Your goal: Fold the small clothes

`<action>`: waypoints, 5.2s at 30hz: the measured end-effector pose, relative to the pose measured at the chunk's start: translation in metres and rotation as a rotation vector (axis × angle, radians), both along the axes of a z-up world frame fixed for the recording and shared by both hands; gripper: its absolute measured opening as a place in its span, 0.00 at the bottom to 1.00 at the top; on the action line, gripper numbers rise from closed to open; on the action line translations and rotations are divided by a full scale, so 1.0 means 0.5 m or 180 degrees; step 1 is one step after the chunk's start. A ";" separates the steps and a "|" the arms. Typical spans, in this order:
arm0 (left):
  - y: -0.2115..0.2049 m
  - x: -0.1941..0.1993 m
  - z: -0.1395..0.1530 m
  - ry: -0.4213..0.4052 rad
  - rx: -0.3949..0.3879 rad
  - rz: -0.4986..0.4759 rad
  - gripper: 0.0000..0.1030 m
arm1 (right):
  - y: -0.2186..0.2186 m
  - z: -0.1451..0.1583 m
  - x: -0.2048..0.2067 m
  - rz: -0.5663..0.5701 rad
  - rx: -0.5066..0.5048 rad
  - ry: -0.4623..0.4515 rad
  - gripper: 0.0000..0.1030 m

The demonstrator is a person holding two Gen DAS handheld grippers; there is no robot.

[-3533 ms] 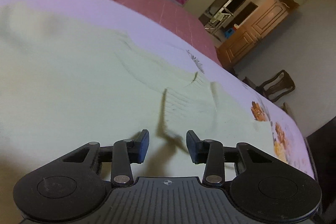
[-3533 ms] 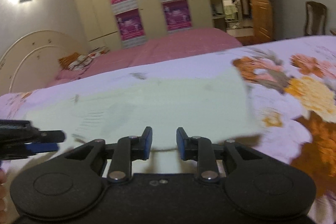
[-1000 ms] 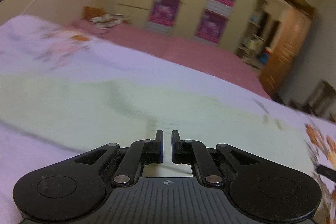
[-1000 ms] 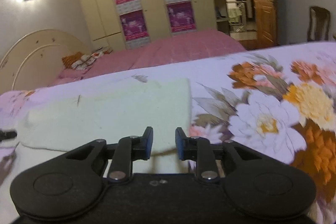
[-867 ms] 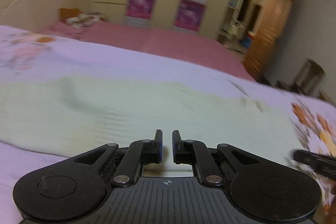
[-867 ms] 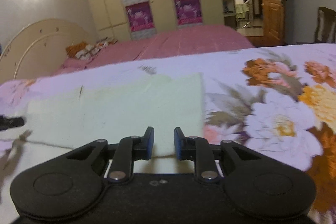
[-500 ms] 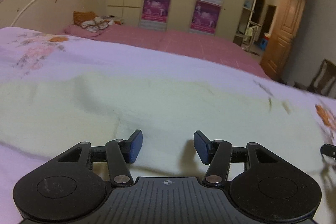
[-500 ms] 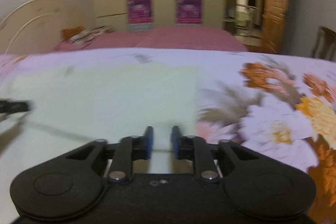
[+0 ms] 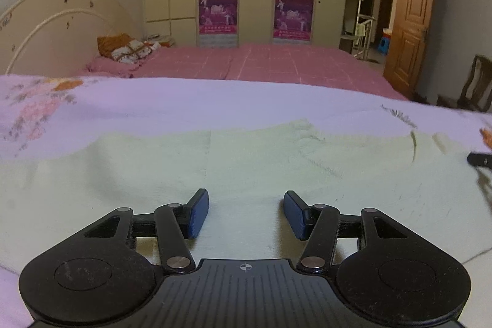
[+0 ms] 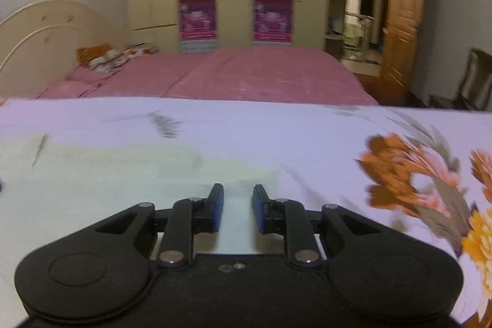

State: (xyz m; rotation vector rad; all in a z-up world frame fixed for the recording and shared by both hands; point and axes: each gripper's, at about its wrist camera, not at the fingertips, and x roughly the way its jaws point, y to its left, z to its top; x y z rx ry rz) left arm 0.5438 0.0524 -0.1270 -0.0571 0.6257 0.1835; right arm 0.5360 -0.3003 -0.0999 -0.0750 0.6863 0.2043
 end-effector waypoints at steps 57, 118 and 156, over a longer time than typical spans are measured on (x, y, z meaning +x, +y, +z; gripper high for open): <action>0.783 -0.408 -0.090 -0.1001 -0.2348 0.1915 0.05 | 0.331 0.059 -0.184 0.0176 -0.0179 0.0232 0.33; 0.133 -0.361 0.130 -0.0093 -0.0488 0.0118 0.57 | 0.163 0.010 -0.157 -0.0034 0.1140 0.0710 0.23; 0.097 -0.269 0.097 0.0011 -0.0384 -0.0130 0.06 | 0.006 0.066 -0.182 -0.0498 0.0445 0.0193 0.02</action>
